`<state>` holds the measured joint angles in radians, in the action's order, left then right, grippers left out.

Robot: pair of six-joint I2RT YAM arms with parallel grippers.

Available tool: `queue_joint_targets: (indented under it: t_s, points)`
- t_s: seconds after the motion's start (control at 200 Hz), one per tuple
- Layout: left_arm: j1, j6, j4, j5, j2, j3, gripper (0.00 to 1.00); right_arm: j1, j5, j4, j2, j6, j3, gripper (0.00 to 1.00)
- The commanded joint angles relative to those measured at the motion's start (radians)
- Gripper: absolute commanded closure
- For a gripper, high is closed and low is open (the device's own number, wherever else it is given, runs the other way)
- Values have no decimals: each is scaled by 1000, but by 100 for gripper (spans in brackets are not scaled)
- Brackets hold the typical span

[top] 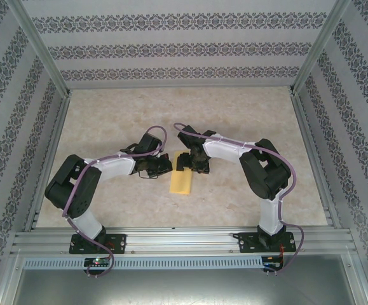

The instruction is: Fold a paper plane with a square sheet of paper (pick it up from the middle)

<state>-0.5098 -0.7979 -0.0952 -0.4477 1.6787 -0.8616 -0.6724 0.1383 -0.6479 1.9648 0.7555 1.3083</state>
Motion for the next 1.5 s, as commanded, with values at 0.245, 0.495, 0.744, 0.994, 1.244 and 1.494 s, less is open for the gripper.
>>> queue_joint_targets:
  t_s: [0.245, 0.495, 0.744, 0.994, 1.244, 1.494]
  points:
    - [-15, -21, 25, -19, 41, -35, 100, -6, -29, 4, 106, -4, -36, 21]
    - [-30, -20, 12, -26, 82, -62, 100, -7, -28, 5, 111, -2, -36, 21]
    - [-39, -18, 5, -20, 101, -74, 100, -6, -27, 7, 112, -3, -37, 21]
    - [-44, -16, -25, 9, 125, -68, 100, -7, -22, 14, 114, -2, -37, 21]
    - [-44, -14, -38, 38, 120, -47, 100, -7, -15, 19, 117, -5, -34, 21]
    - [-45, -17, -47, 58, 123, -31, 100, 5, 22, 64, 5, -11, -38, 20]
